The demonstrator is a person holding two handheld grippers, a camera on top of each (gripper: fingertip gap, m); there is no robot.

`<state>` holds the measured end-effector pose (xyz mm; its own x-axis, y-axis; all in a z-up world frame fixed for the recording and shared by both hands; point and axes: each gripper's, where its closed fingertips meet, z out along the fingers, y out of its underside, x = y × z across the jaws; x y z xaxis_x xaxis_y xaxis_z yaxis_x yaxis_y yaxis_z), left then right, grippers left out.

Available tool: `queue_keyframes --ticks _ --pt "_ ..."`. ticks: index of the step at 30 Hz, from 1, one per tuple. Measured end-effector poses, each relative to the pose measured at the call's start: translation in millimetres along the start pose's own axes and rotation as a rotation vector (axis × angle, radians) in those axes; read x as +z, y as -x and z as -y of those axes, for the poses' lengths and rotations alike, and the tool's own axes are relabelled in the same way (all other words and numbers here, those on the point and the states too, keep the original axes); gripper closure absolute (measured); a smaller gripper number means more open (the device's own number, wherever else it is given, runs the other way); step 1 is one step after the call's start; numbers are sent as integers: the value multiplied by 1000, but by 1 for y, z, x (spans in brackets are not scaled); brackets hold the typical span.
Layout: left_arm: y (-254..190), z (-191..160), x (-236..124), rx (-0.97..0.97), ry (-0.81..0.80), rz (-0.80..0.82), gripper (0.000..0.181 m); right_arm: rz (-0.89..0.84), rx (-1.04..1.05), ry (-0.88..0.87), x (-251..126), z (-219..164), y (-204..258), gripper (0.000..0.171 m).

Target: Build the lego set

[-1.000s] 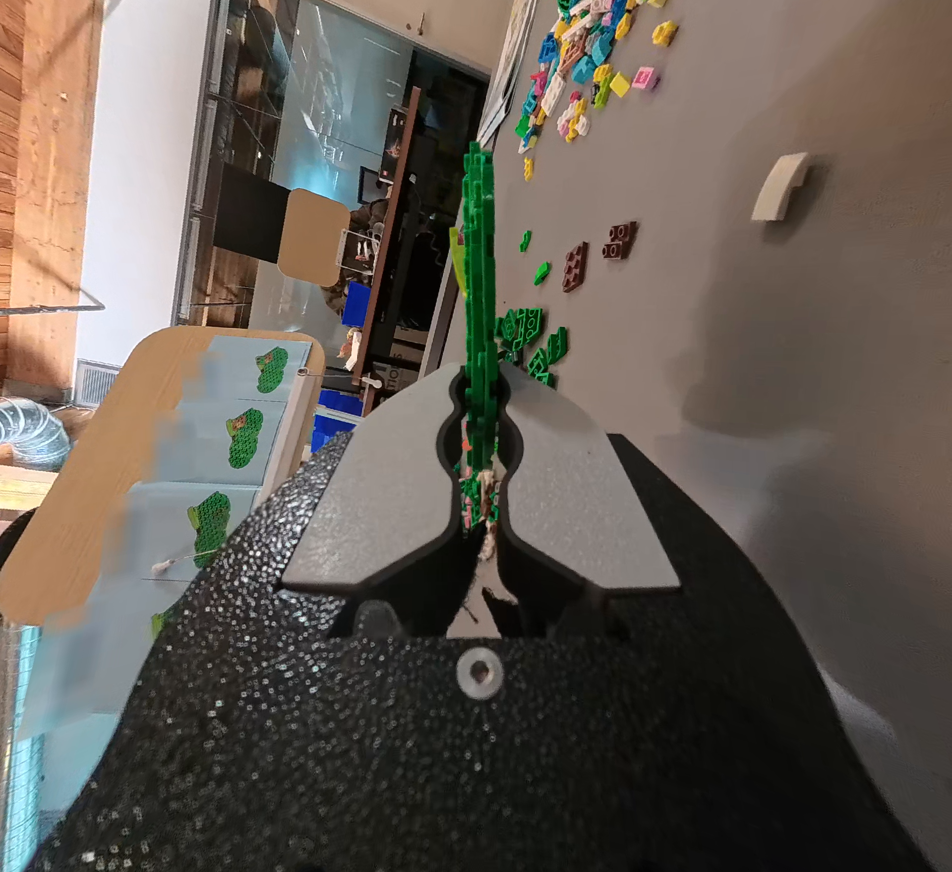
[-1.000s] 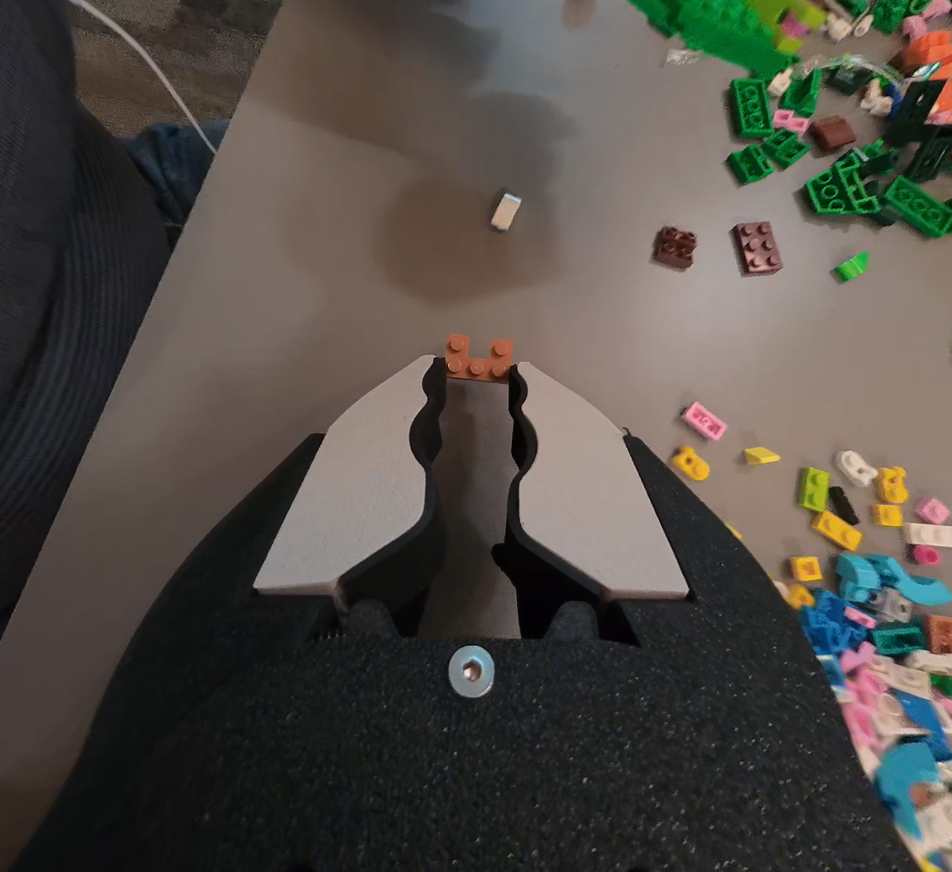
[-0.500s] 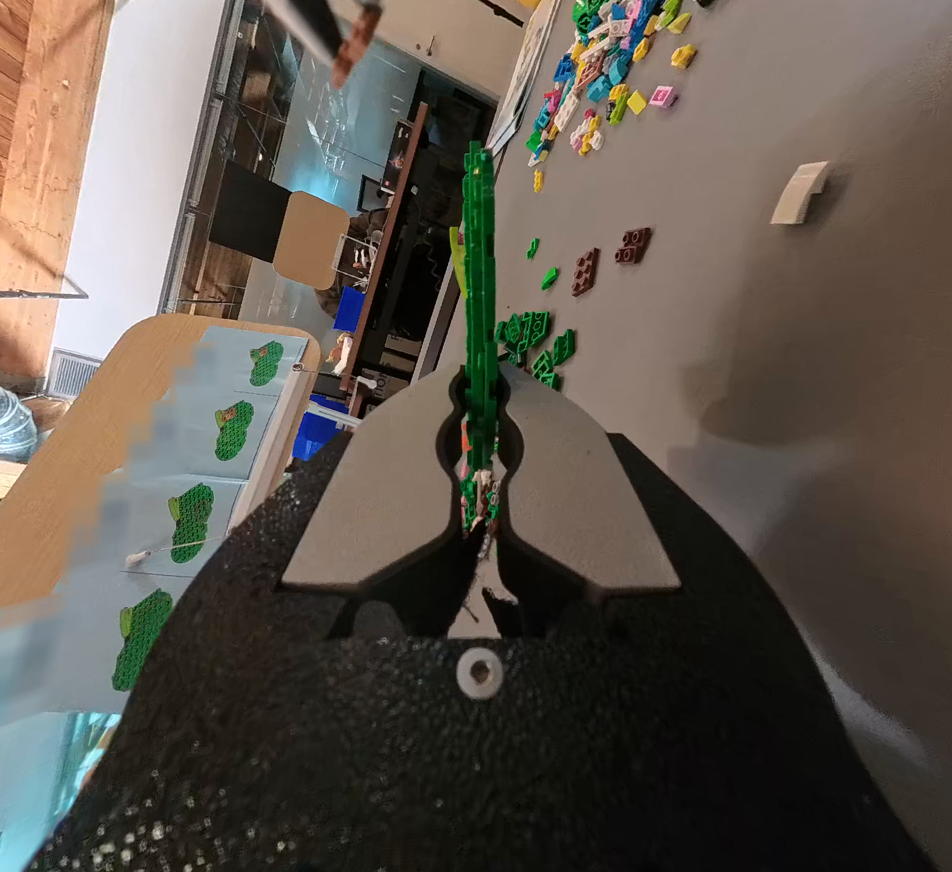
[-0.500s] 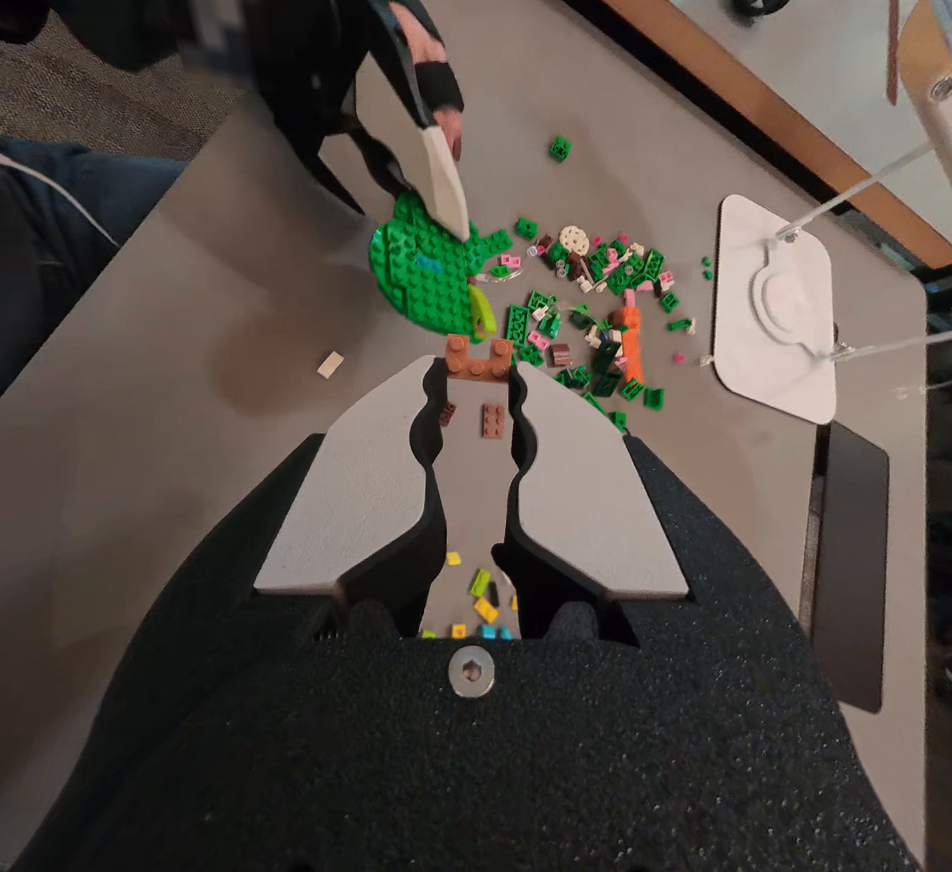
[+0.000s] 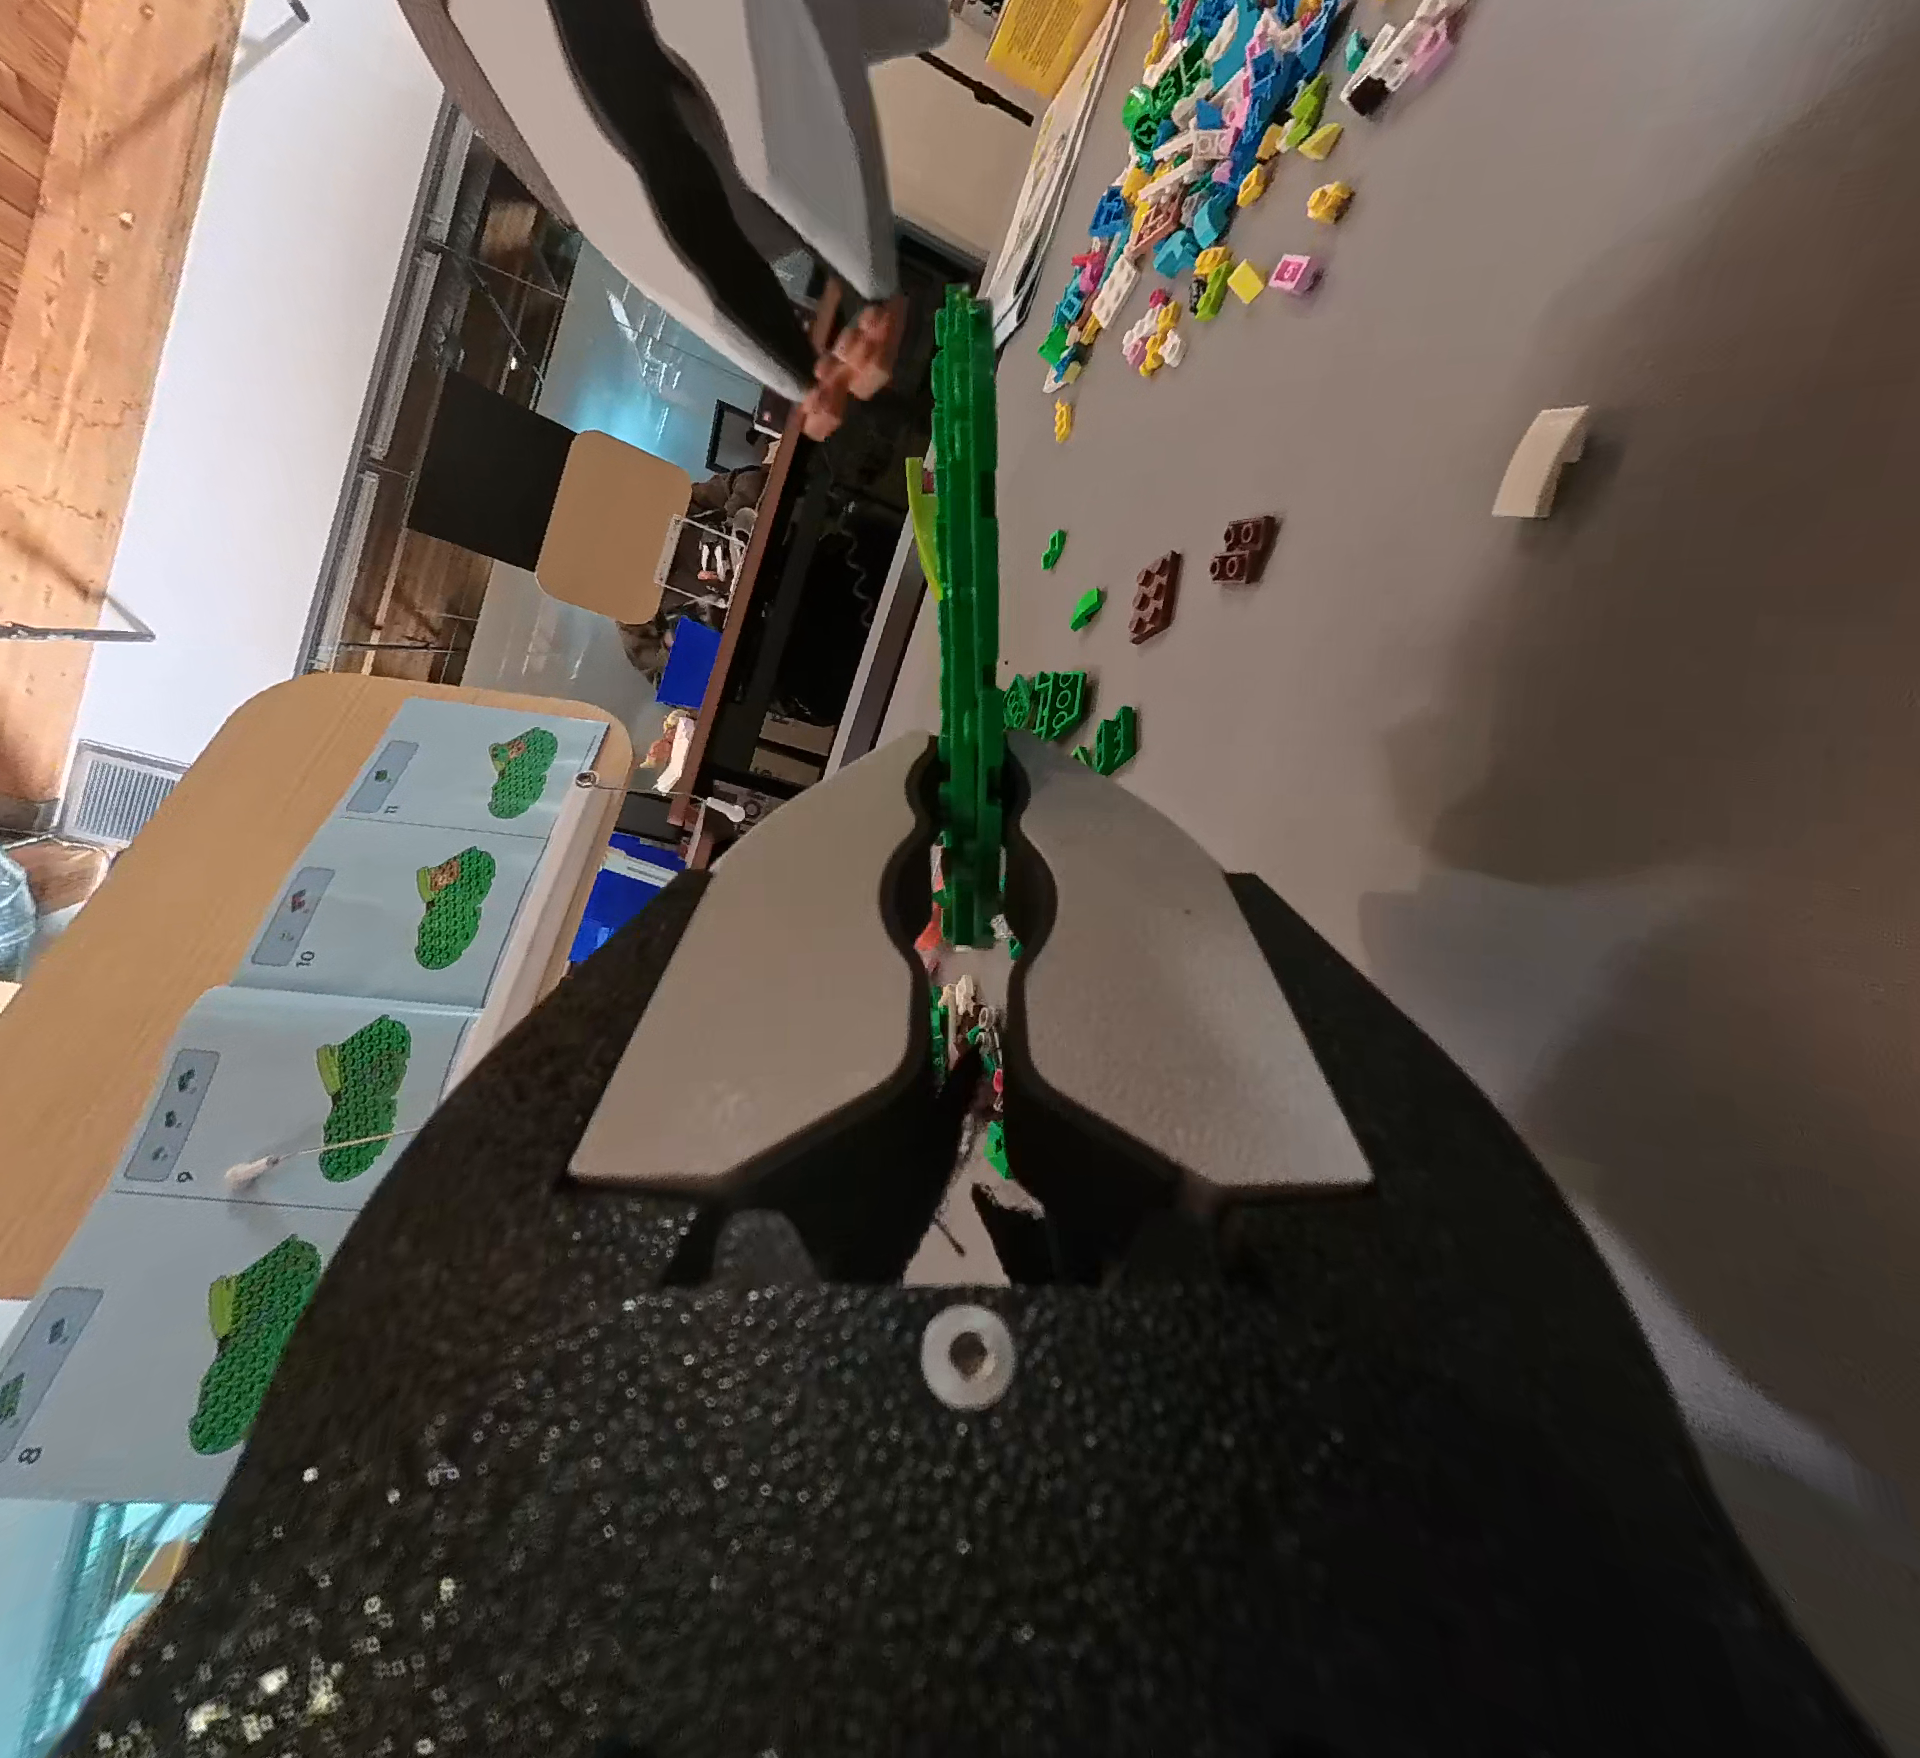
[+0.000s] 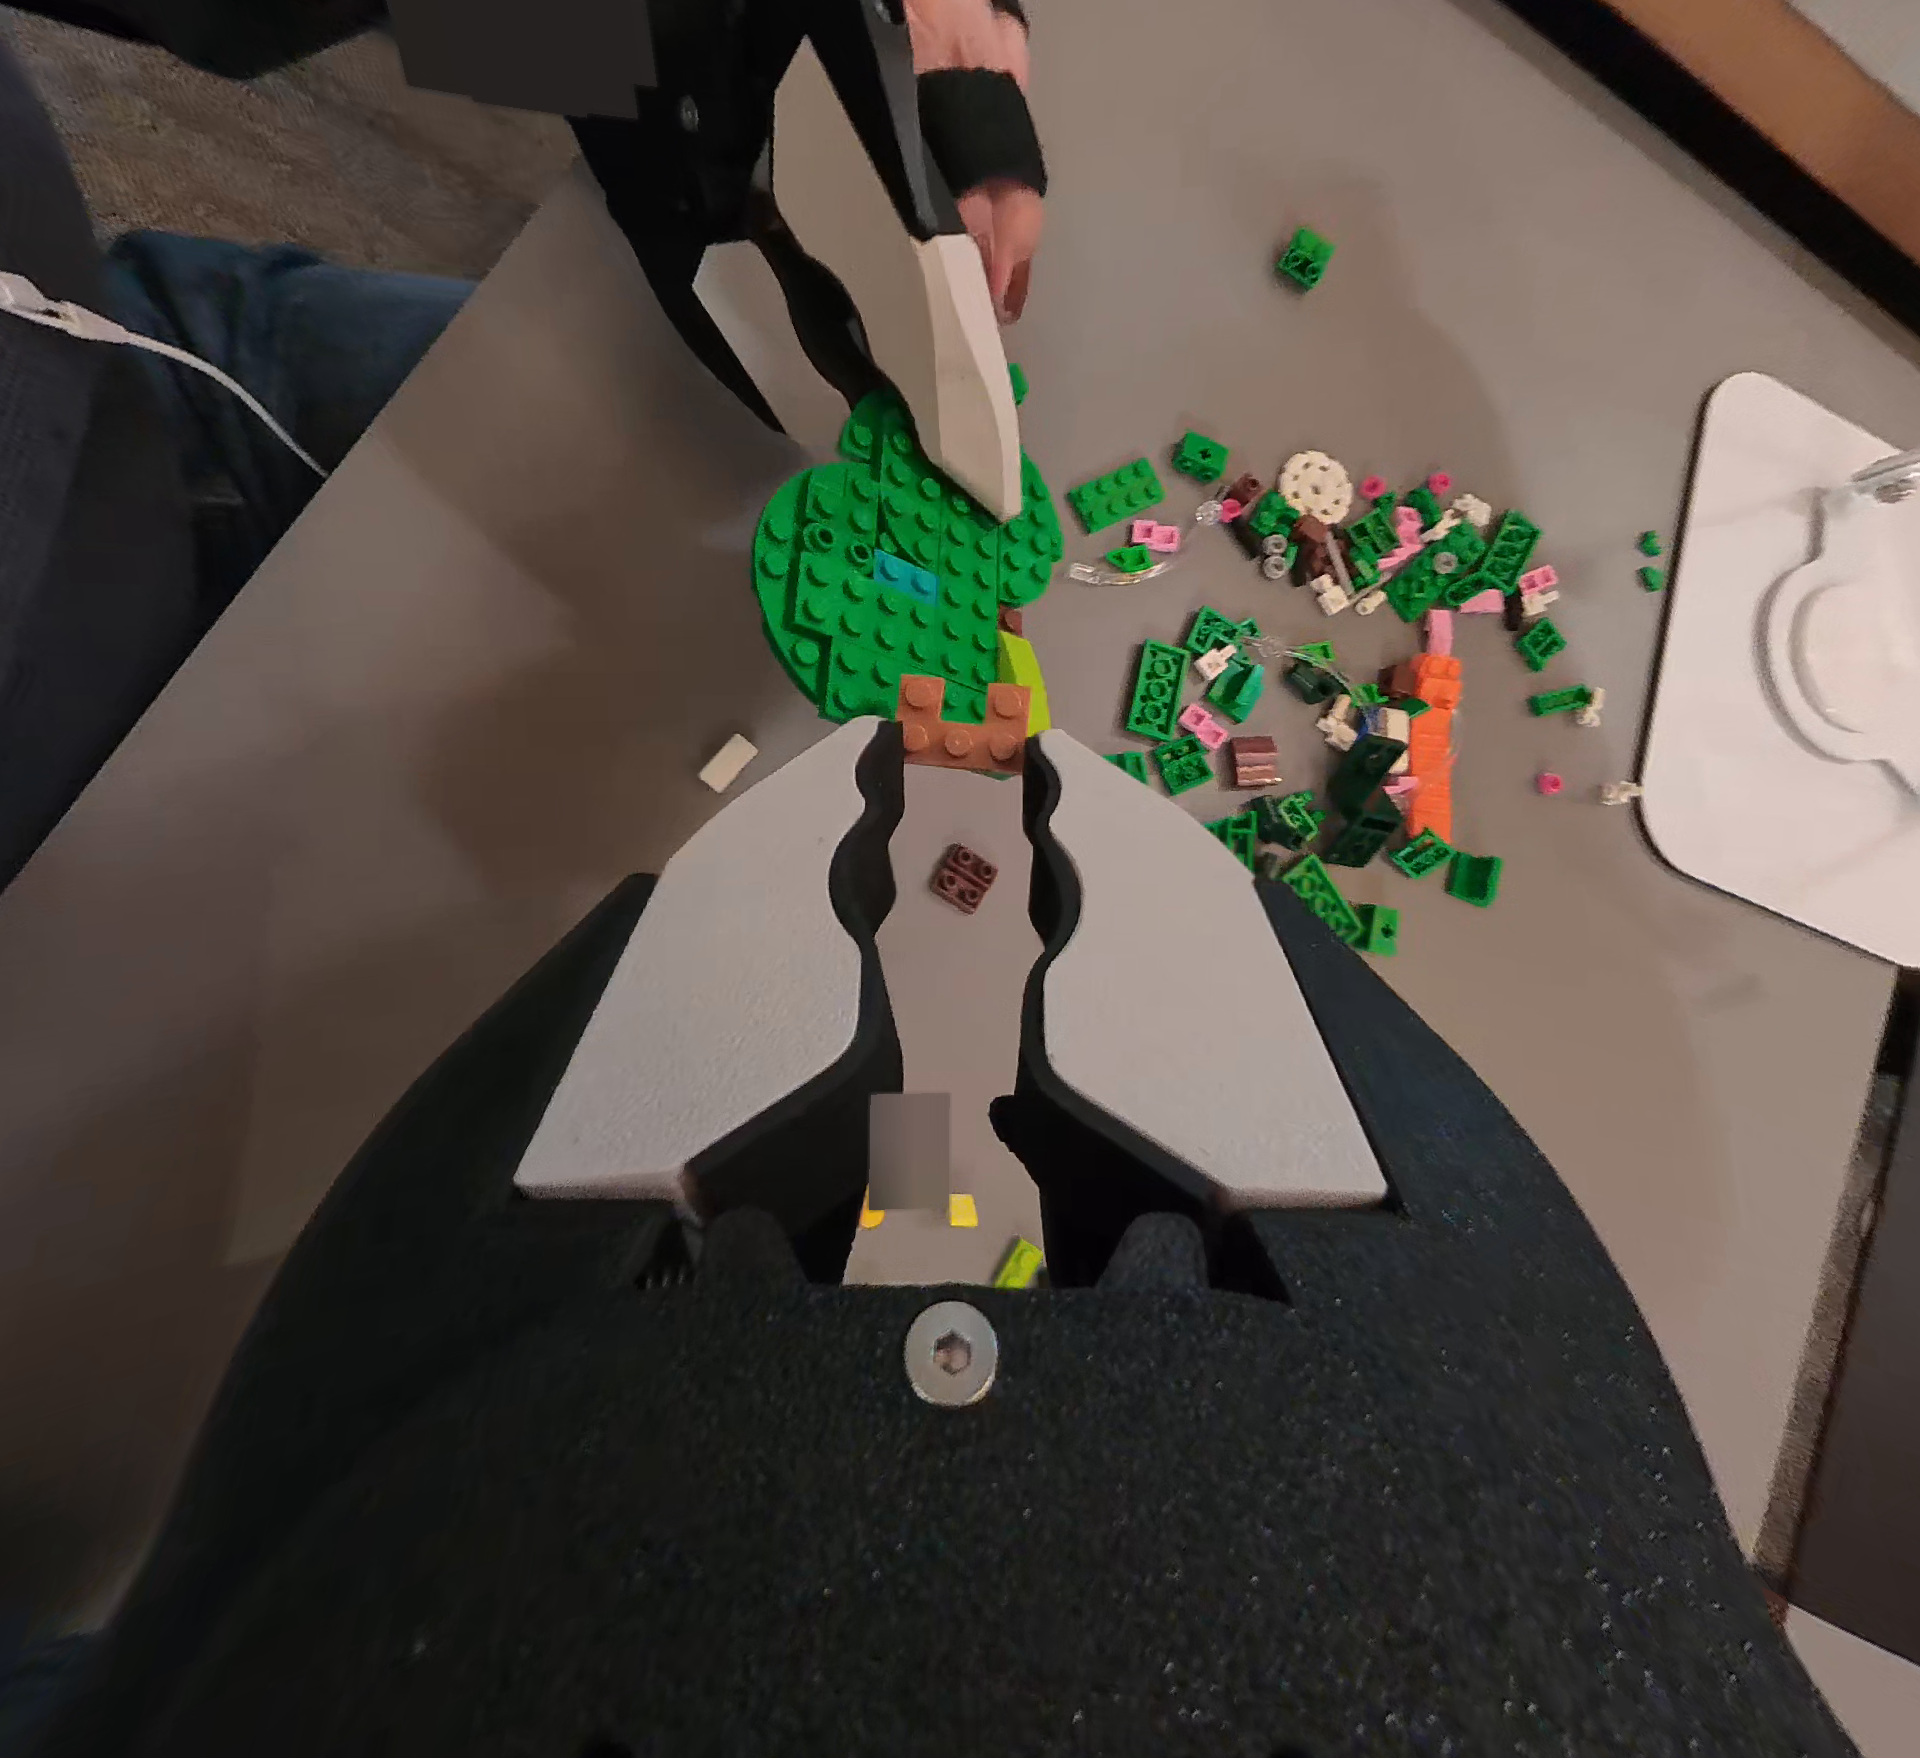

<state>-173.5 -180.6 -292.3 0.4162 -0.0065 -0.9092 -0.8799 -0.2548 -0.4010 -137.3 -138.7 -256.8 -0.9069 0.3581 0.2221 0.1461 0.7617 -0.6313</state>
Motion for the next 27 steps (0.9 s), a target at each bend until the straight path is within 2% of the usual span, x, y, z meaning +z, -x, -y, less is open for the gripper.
queue_keyframes --ticks 3,10,27 --pt "1 0 -1 22 0 12 173 43 3 20 8 1 8 150" --pt "-2 2 1 233 46 80 173 88 52 81 18 -7 13 150" --pt "-2 1 2 283 64 103 173 123 79 70 25 -9 13 150"
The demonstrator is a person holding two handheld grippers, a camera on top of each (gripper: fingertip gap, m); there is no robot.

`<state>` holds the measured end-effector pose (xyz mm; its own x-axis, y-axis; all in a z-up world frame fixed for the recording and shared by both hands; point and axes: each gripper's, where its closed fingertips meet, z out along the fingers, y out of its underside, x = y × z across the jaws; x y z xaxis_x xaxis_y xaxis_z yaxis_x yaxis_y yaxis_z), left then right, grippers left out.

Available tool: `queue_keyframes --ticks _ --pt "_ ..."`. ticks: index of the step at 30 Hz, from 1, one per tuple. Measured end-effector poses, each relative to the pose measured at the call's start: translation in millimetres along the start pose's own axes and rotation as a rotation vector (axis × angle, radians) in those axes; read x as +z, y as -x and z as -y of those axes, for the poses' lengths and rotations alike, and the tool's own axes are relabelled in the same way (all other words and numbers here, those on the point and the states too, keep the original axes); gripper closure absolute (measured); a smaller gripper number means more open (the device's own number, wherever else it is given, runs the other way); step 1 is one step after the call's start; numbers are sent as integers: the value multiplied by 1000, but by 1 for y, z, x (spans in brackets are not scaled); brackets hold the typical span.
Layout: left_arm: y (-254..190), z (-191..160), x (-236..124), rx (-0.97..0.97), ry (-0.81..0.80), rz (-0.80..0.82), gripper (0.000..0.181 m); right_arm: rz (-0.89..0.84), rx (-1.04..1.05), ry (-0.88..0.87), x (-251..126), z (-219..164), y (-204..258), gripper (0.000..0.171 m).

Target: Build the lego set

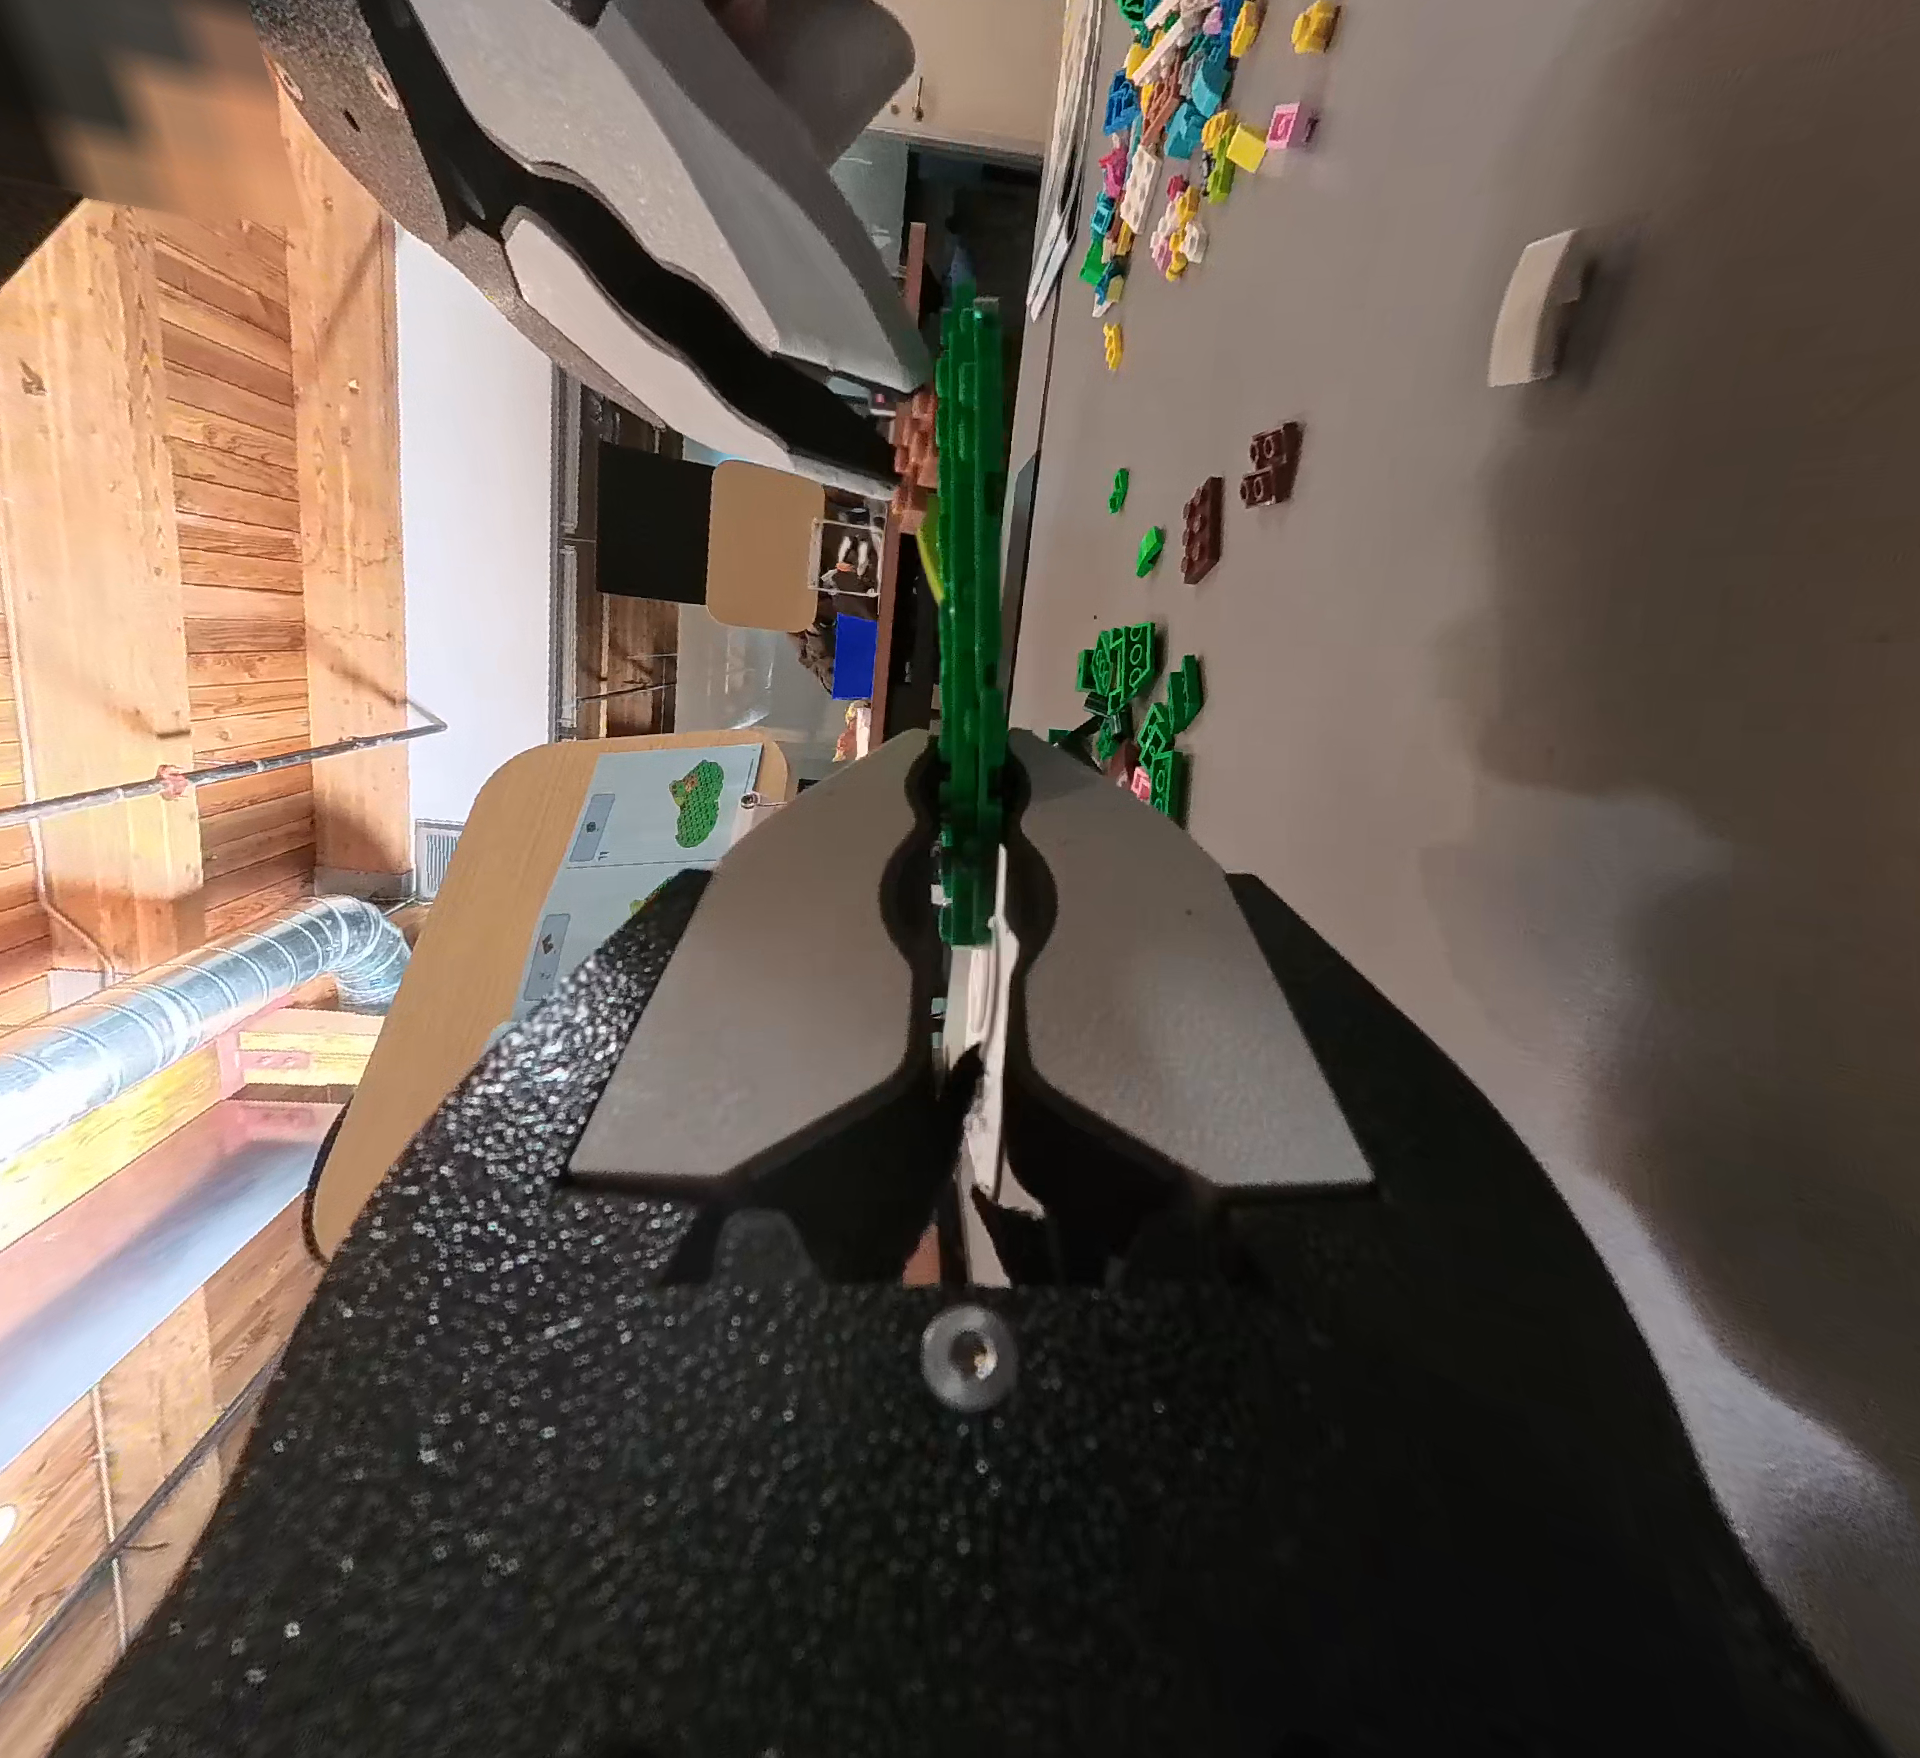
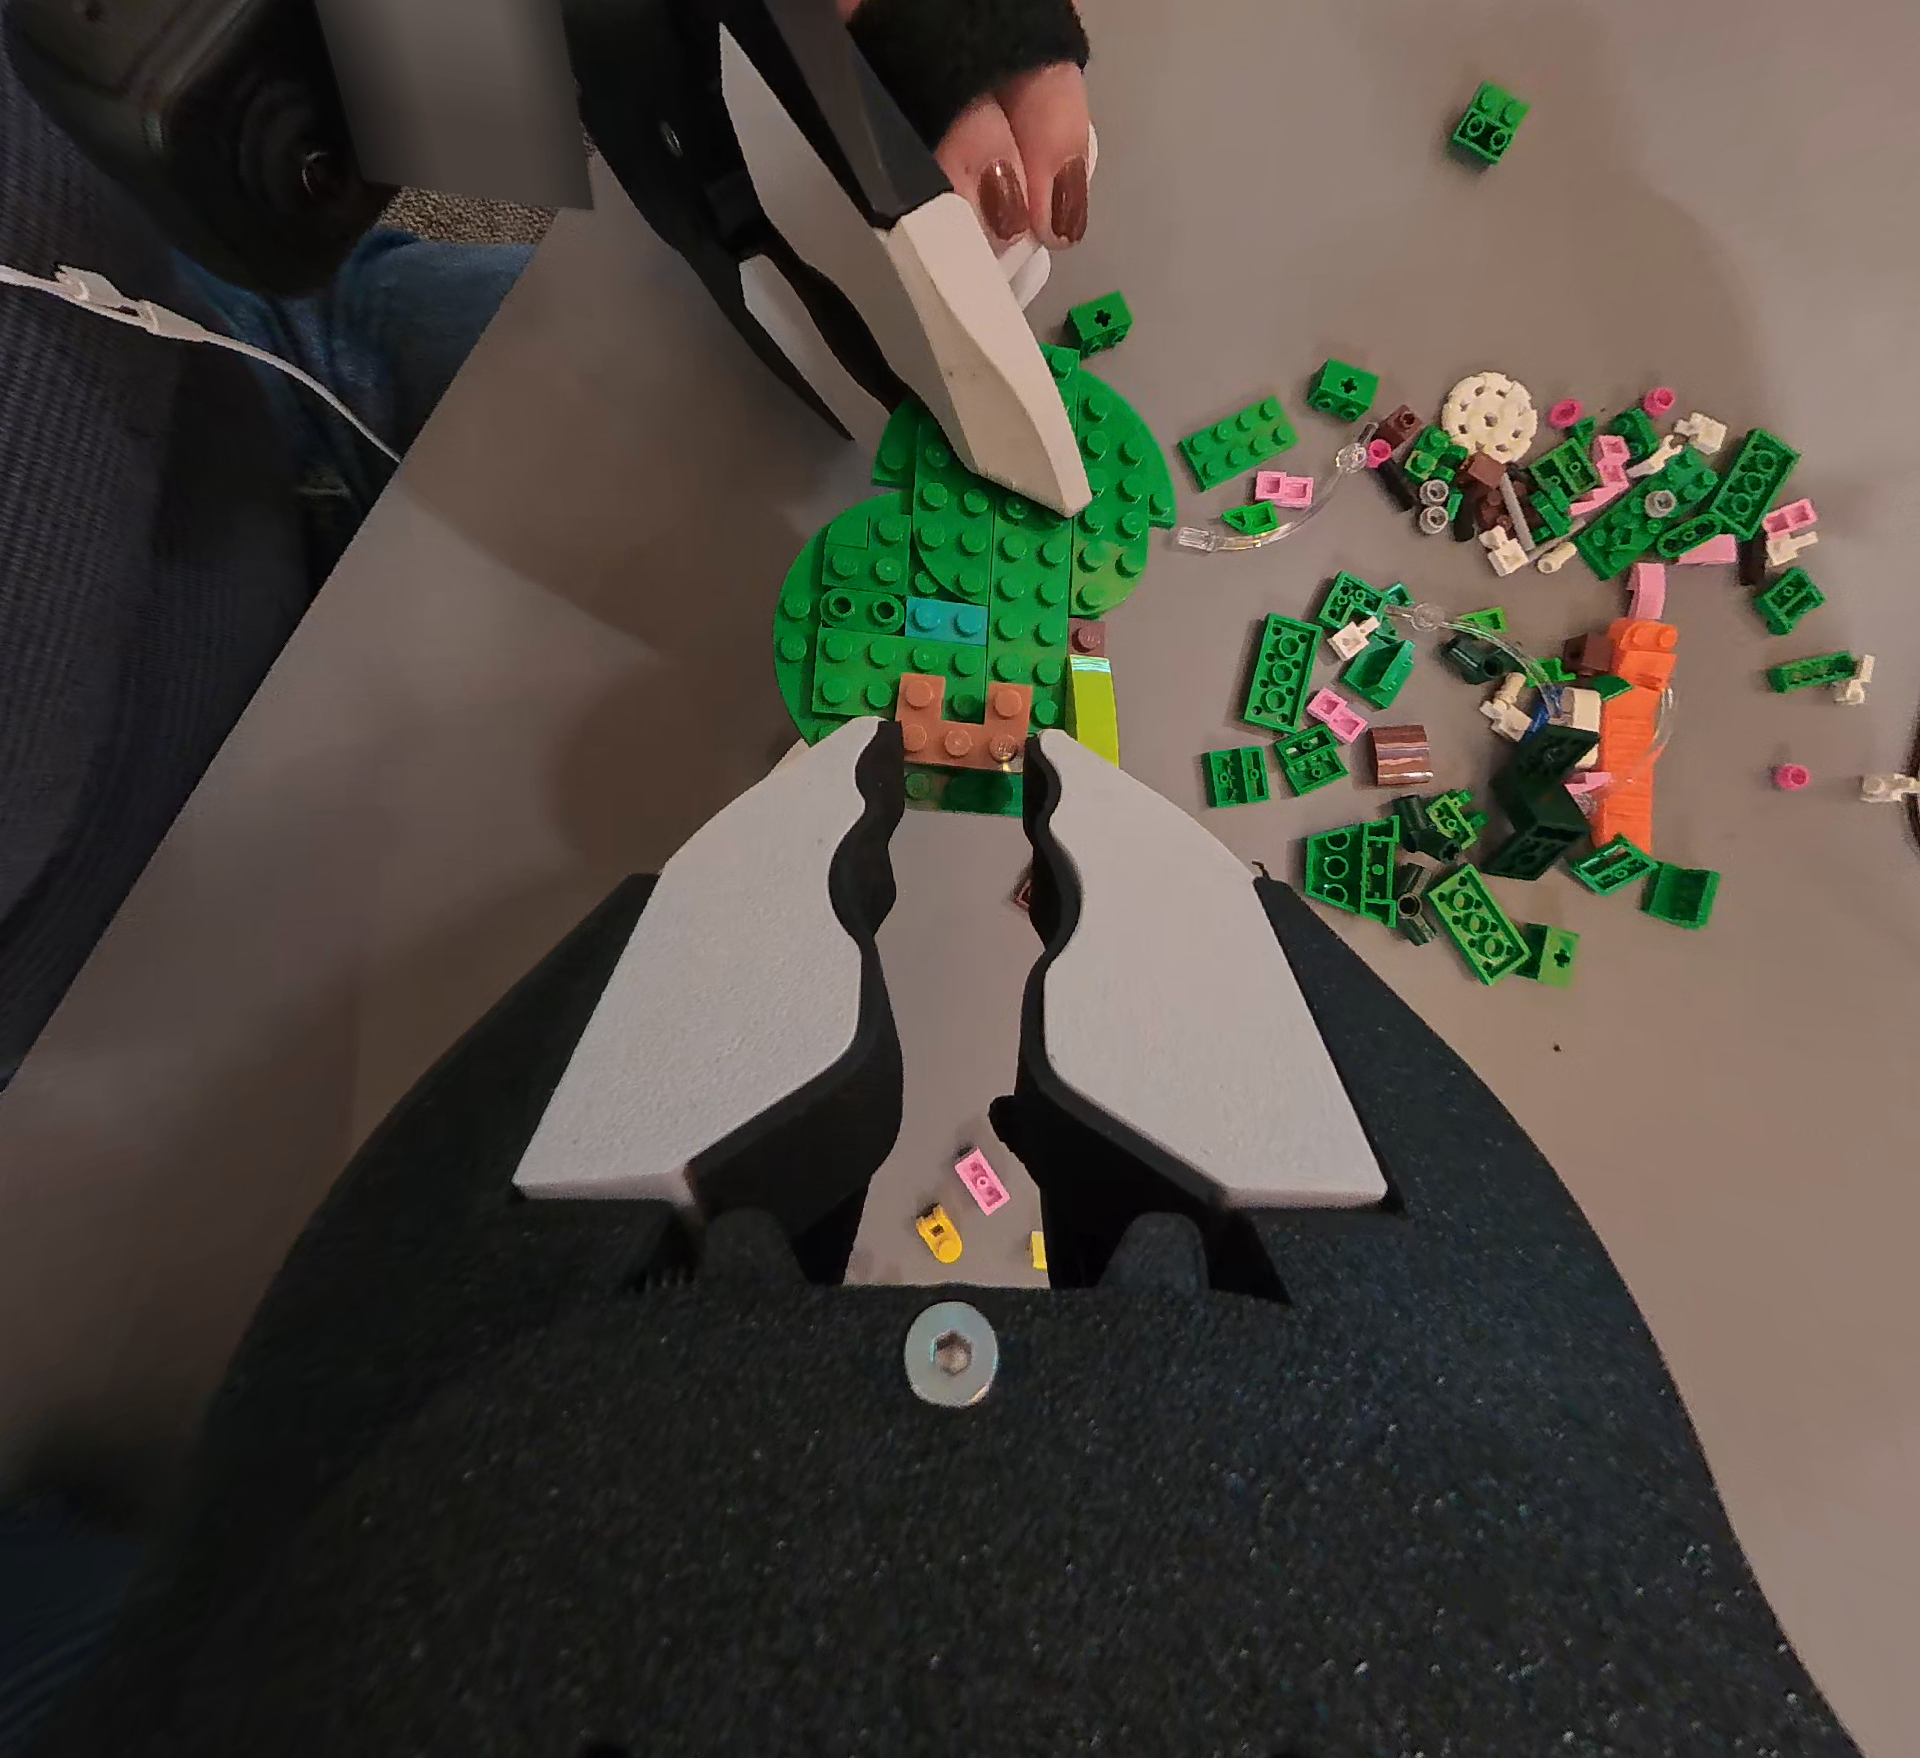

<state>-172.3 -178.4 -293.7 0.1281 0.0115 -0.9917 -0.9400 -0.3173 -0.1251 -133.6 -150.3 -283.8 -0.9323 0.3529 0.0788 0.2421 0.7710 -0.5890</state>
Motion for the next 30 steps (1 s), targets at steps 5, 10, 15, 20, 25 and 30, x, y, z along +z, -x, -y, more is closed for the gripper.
queue_keyframes --ticks 5,10,15,20,25,30 --pt "0 0 0 2 1 0 173 4 4 -1 0 -1 0 150" --pt "-1 0 0 6 1 1 173 4 5 2 1 -1 0 150" --pt "0 1 0 11 0 4 173 5 7 6 0 -2 0 150" --pt "-1 2 0 25 -2 7 173 11 22 21 0 -4 1 150" --pt "-1 6 -1 66 -10 24 173 31 43 43 0 -6 5 150" --pt "-1 5 0 71 -5 20 173 10 40 71 1 -7 4 150"
